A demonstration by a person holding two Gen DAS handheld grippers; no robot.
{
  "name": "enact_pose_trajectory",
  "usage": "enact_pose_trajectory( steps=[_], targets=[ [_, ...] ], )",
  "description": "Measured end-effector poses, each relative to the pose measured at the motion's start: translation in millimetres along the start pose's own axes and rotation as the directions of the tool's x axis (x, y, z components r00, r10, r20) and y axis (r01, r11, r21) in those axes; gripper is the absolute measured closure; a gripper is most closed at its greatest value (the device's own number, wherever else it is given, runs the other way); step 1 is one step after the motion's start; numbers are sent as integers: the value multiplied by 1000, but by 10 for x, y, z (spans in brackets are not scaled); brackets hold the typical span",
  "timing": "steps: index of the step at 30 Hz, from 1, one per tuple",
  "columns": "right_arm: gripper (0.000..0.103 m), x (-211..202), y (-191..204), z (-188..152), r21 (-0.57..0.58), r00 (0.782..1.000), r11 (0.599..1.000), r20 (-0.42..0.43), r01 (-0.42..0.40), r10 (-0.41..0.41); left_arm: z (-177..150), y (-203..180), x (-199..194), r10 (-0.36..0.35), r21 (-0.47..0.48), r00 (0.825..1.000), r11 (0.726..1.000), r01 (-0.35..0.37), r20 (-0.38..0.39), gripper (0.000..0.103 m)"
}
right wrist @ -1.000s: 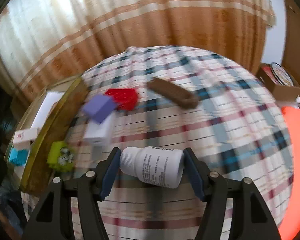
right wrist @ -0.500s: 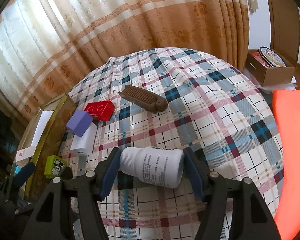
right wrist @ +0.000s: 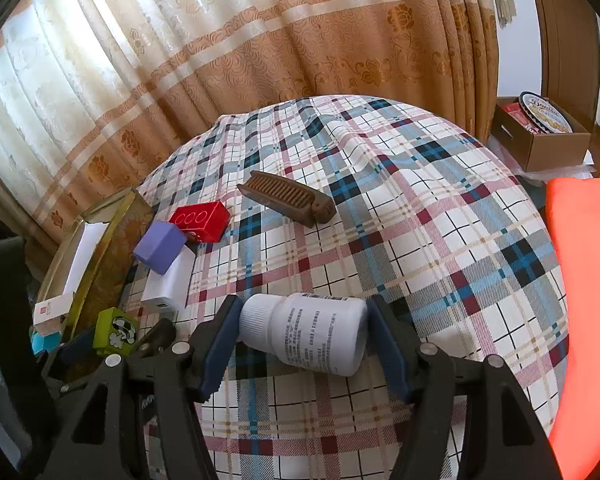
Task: Organize rigid objects
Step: 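Grasp the lime-green toy brick with the left gripper, then carry the green brick and the medicine bottle over the gold tray with both grippers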
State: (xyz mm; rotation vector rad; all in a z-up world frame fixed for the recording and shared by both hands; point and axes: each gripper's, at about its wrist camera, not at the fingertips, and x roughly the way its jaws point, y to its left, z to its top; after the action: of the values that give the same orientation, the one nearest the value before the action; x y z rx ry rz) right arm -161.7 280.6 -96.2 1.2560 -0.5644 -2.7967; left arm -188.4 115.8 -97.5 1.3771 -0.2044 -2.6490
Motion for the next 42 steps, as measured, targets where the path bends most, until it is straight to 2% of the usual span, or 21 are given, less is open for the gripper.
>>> enact_pose_trajectory(
  steps=[10,11,14,15,20,22,24,25,27,28,30,34,39,42],
  targets=[
    [37,3,2,0,-1,1000,1000,0,0,0,88,1,94,-43,-44,999,998,42,-29,14],
    [37,4,-6,2,0,1000,1000,0,-1,1,86,9,97,-56,-50,998,997,54,-32,16],
    [37,5,4,0,-1,1000,1000,-1,0,0,78,37,85,-157,-76,987,985,153,-47,43],
    [37,6,-4,1,-1,1000,1000,0,0,0,77,33,84,-168,-82,984,983,164,-52,44],
    [37,8,-1,2,-1,1000,1000,-1,0,0,68,38,87,-177,-88,983,981,173,-44,42],
    [37,8,-2,1,-3,1000,1000,-1,1,-1,65,63,104,-161,-97,986,983,156,-43,33],
    [37,10,-1,2,-3,1000,1000,-1,1,-1,66,83,120,-171,-101,984,981,167,-38,31],
    [37,10,1,2,-3,1000,1000,-1,2,-2,69,80,123,-179,-92,983,980,176,-31,33],
    [37,11,7,2,-6,1000,1000,-2,5,-5,70,55,109,-198,-69,980,978,196,-17,49],
    [37,11,13,2,-9,1000,1000,-2,8,-8,61,29,88,-213,-50,977,976,213,-7,53],
    [37,13,18,0,-11,1000,1000,-3,12,-12,56,-6,71,-233,-29,973,972,233,4,68],
    [37,15,25,-2,-10,1000,1000,-2,12,-12,32,-25,50,-248,18,968,969,248,30,72],
    [37,16,24,-5,-19,1000,999,-3,27,-27,15,8,32,-293,21,956,956,293,30,72],
    [37,11,4,-3,-13,999,999,0,32,-32,-14,31,-37,-314,23,948,949,313,56,72]
  ],
)
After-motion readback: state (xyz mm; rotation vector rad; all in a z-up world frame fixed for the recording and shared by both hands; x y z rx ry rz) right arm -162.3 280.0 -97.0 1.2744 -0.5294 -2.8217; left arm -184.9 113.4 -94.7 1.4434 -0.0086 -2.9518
